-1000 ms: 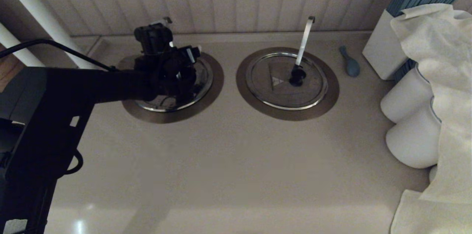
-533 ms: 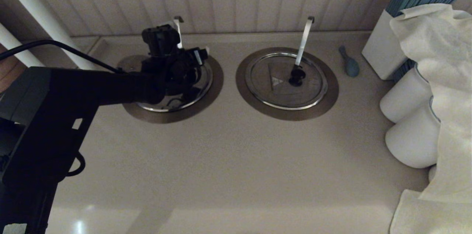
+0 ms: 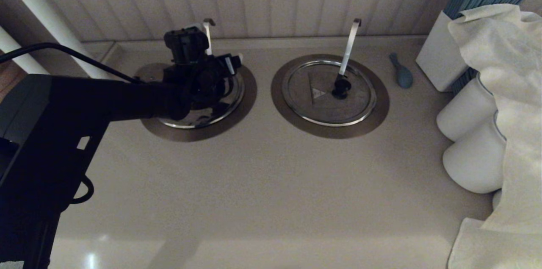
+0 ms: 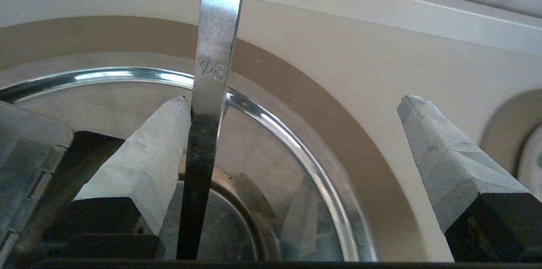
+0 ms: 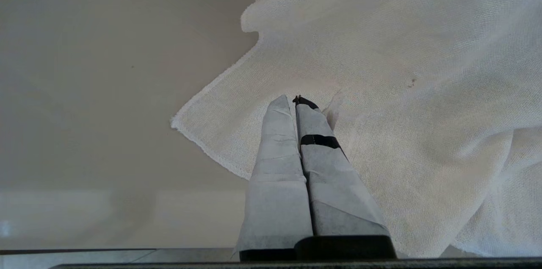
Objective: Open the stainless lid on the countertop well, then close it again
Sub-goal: Stir with a spoon
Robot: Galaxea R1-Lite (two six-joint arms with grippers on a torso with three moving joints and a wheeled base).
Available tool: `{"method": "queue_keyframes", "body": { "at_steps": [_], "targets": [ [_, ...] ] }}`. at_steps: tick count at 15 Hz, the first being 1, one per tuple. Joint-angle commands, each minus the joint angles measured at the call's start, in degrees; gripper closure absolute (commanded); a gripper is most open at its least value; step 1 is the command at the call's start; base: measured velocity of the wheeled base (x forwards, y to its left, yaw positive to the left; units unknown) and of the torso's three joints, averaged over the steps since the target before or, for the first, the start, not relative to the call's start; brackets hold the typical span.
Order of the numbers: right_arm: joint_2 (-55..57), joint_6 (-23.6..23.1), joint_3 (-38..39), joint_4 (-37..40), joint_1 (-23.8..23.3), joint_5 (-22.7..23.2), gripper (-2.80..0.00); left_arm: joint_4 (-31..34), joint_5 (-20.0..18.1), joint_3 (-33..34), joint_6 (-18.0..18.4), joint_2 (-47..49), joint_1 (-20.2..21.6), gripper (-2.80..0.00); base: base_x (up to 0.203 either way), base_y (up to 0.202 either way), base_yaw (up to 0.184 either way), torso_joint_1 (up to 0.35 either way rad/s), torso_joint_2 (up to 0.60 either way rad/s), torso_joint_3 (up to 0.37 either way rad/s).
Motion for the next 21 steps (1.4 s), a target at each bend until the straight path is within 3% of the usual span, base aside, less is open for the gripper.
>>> {"method": "queue_keyframes", "body": {
  "at_steps": [1, 16, 21],
  "targets": [
    [0.04, -0.04, 0.01, 0.02, 0.02, 0.03, 0.00, -0.17, 0.08, 0.43, -0.11, -0.78, -0.22, -2.80, 0.000, 0.000, 0.000, 0.000, 0.00, 0.000],
    [-0.02, -0.04, 0.01, 0.02, 0.00, 0.03, 0.00, -0.33, 1.85, 2.71, 0.77, -0.59, -3.98, -2.80, 0.000, 0.000, 0.000, 0.000, 0.00, 0.000],
    [-0.02, -0.04, 0.01, 0.02, 0.01, 0.03, 0.00, -3.37, 1.97, 4.68, 2.44, -1.37, -4.97, -2.80, 0.000, 0.000, 0.000, 0.000, 0.00, 0.000]
  ]
}}
